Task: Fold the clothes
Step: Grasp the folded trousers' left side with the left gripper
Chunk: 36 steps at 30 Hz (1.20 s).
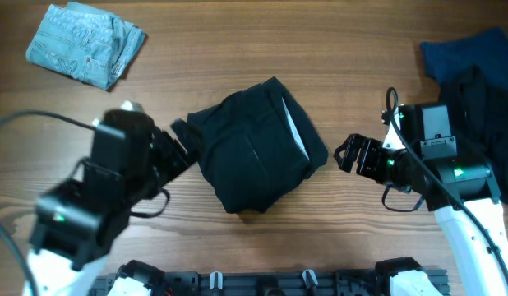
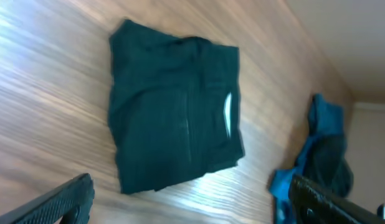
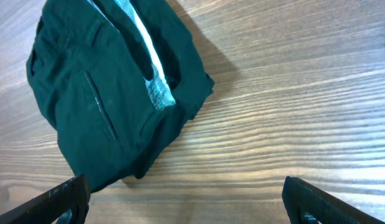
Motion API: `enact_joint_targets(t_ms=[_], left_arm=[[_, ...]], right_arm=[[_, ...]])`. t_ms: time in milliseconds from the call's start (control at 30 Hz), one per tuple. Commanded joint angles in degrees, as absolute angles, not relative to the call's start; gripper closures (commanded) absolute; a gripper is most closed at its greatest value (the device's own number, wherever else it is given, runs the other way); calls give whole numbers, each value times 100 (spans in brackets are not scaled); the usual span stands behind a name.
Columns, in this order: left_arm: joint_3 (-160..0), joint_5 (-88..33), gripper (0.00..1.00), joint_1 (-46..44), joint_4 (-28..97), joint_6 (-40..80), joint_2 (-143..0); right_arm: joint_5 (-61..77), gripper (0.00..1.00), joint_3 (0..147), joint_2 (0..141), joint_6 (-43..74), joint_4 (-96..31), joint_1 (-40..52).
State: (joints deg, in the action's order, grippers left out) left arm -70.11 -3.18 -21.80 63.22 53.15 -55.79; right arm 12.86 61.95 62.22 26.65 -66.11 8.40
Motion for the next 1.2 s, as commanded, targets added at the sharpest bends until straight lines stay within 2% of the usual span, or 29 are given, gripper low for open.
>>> enact_joint_targets(t_ms=[0, 233, 700, 1167], left_arm=[[-5441, -797, 0, -2217, 5507, 6025, -5256], [-3920, -1214, 0, -2215, 3833, 6012, -6003], [-3894, -1258, 0, -2193, 3245, 5284, -8165], [-3813, -1914, 0, -2191, 1313, 5223, -9579]], right_arm=[[1409, 0, 6202, 6270, 2541, -6685, 816], [1431, 0, 6202, 6270, 2399, -6810, 816], [1503, 0, 6202, 6270, 2311, -6910, 816], [1557, 0, 6202, 6270, 2202, -7019, 816]])
